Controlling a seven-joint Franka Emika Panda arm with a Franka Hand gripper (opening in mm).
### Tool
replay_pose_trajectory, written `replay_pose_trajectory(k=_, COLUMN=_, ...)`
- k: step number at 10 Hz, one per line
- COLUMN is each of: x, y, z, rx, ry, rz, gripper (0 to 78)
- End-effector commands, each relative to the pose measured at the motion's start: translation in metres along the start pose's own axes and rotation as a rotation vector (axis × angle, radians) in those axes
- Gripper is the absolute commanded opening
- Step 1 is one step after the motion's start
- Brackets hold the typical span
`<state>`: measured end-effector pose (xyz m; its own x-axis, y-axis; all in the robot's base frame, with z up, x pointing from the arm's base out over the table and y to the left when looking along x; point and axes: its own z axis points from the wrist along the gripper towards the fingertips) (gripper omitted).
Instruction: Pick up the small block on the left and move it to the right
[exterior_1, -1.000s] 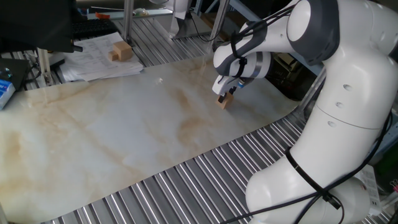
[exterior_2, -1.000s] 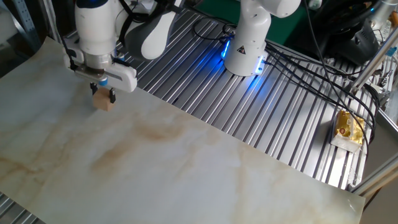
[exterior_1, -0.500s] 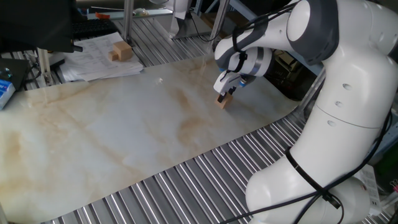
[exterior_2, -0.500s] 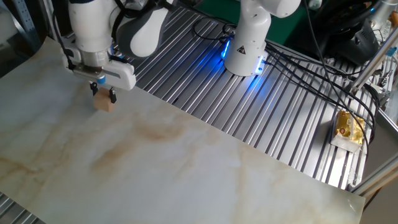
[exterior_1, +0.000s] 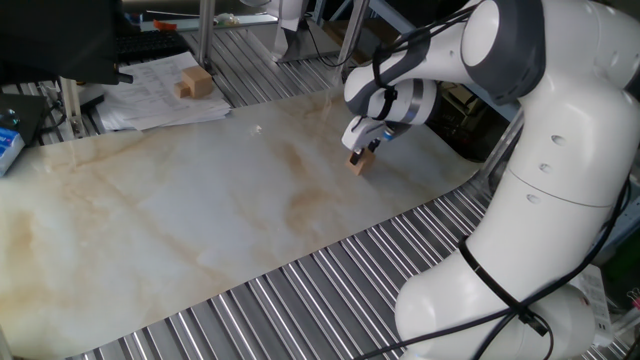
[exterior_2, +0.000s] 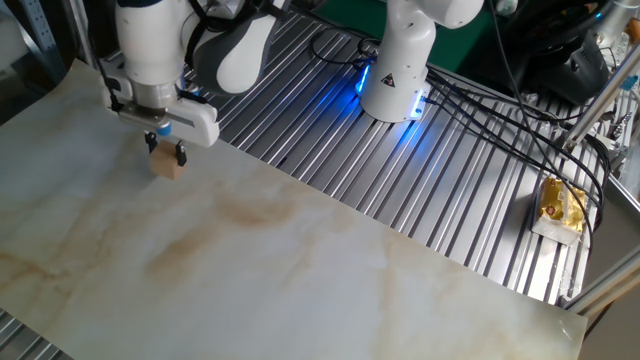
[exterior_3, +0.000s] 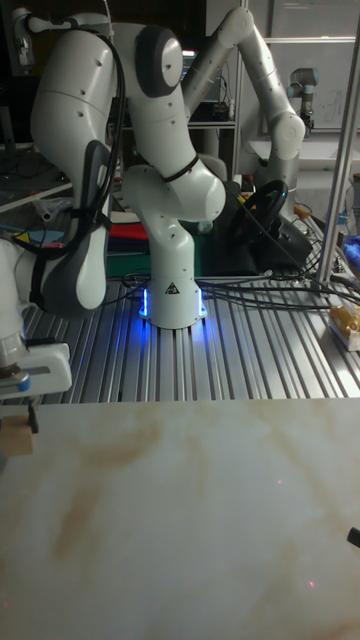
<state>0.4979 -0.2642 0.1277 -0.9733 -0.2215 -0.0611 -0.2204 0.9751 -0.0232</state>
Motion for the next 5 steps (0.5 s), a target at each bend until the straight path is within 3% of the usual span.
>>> replay_pose_trajectory(k=1, x=-0.0006, y=-0.0012, z=-0.0016, rx=0.007, ry=0.008, rz=0.132, gripper=1.2)
replay_pose_trajectory(k=5, x=-0.0054, y=0.0057, z=-0.0004, rx=0.006, ry=0.005, rz=0.132, gripper=1.2)
